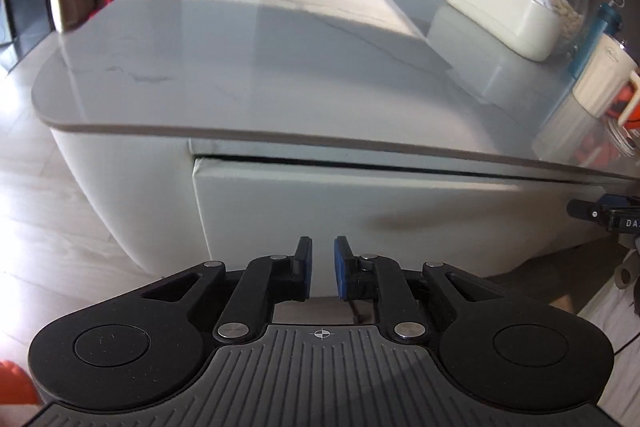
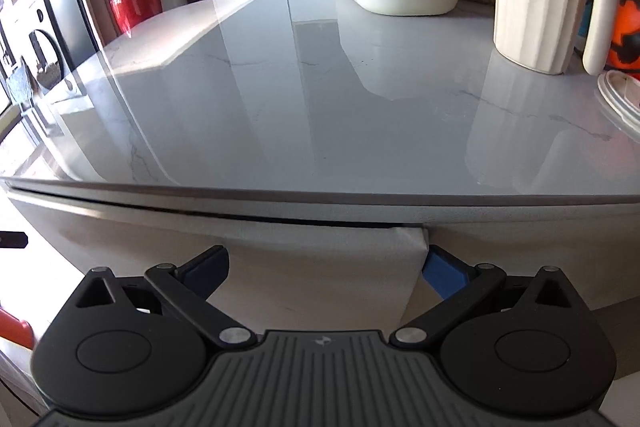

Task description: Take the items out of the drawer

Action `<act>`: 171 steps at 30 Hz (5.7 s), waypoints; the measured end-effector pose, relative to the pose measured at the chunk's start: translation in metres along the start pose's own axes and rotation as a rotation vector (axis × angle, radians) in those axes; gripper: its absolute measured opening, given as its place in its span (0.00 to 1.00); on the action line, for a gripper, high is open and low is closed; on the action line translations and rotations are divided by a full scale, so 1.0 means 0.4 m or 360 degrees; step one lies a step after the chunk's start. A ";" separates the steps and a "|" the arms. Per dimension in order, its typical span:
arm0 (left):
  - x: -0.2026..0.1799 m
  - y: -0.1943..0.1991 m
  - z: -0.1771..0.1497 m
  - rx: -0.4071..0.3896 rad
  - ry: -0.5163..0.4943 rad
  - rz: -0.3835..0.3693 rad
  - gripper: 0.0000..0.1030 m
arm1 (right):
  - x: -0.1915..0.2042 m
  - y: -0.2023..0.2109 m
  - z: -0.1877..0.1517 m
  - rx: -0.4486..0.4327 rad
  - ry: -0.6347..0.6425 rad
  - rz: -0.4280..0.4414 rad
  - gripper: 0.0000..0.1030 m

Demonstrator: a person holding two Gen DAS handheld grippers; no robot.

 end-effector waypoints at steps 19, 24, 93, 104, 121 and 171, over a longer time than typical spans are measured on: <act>0.119 0.087 0.006 -0.0281 0.0410 0.0325 0.14 | -0.031 0.013 0.006 0.0016 -0.0062 0.0073 1.00; 0.125 0.087 0.005 -0.0273 0.0418 0.0318 0.14 | -0.033 0.023 0.007 0.0040 -0.0096 0.0079 1.00; -0.253 0.095 -0.125 0.0150 -0.0204 0.0181 0.20 | 0.109 0.169 -0.195 0.0250 -0.0070 0.0002 0.99; -0.245 0.092 -0.136 0.0103 -0.0193 0.0082 0.21 | 0.102 0.158 -0.186 0.0305 -0.0058 0.0038 1.00; -0.278 -0.118 0.052 0.0192 -0.1101 0.0072 0.21 | 0.106 0.075 -0.058 0.0341 0.0563 0.0324 0.93; -0.446 -0.232 0.022 0.0644 -0.1438 -0.0726 0.20 | 0.091 -0.027 0.025 0.0777 0.0744 0.0318 0.15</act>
Point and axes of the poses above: each gripper's, at about its wrist camera, not at the fingertips, and y roughly against the way its jaws point, x to its left, z to its top, the point moved 2 cm from there along -y, roughly the way its jaws point, and after that the axes turned 12 degrees about -y, right-handed, at the moved point
